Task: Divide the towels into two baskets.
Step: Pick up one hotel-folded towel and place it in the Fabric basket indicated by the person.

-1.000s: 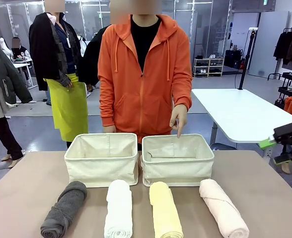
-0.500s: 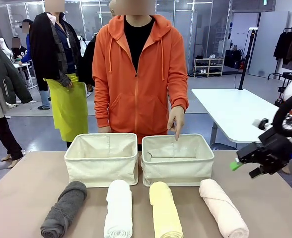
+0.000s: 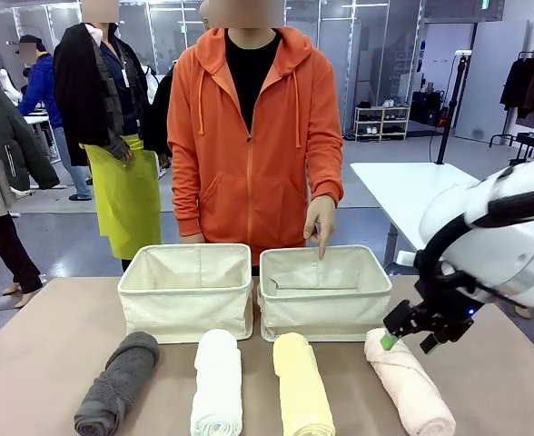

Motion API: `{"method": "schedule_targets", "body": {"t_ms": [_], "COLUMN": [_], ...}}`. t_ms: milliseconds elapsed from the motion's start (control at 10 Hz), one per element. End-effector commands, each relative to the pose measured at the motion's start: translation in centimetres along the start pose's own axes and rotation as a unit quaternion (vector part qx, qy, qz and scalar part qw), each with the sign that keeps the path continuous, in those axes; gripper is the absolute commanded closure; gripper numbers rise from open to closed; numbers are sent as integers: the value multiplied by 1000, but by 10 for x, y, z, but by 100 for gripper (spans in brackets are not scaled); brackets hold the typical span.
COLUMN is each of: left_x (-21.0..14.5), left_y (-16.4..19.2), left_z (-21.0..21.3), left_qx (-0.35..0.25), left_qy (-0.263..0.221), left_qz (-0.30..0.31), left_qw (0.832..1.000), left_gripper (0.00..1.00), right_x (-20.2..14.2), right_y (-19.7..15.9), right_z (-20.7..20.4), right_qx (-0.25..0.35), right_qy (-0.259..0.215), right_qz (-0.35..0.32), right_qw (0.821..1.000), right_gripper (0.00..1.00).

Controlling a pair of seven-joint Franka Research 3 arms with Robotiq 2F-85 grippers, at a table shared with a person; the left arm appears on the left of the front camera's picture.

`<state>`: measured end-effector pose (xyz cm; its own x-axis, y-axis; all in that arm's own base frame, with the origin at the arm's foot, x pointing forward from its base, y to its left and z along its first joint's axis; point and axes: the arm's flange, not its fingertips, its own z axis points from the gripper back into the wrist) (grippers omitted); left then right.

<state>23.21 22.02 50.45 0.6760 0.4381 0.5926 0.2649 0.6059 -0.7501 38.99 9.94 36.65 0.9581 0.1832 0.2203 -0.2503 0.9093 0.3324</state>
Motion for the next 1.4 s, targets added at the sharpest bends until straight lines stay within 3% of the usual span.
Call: {"method": "schedule_targets", "body": {"t_ms": [0,700,1000,1100,1200,1300], "left_x": [1,1,1,1,1,1], "left_y": [0,0,0,0,0,0], "left_z": [2,2,2,2,2,2], "left_qx": [-10,-10,-10,-10,-10,-10], "left_qy": [-5,-5,-5,-5,-5,-5], "left_qz": [-6,-6,-6,-6,-6,-6], "left_qw": [1000,1000,1000,1000,1000,1000], "left_gripper": [0,0,0,0,0,0], "right_x": [-85,-95,-98,-98,-98,-98], "right_y": [-2,4,5,5,5,6], "right_z": [-32,-65,-70,-72,-70,-67], "right_qx": [-42,-80,-85,-86,-85,-84], "right_qy": [0,23,25,27,25,23], "right_qz": [-11,2,6,7,8,9], "right_qw": [999,997,996,996,996,996], "right_gripper": [0,0,28,26,48,46]}}
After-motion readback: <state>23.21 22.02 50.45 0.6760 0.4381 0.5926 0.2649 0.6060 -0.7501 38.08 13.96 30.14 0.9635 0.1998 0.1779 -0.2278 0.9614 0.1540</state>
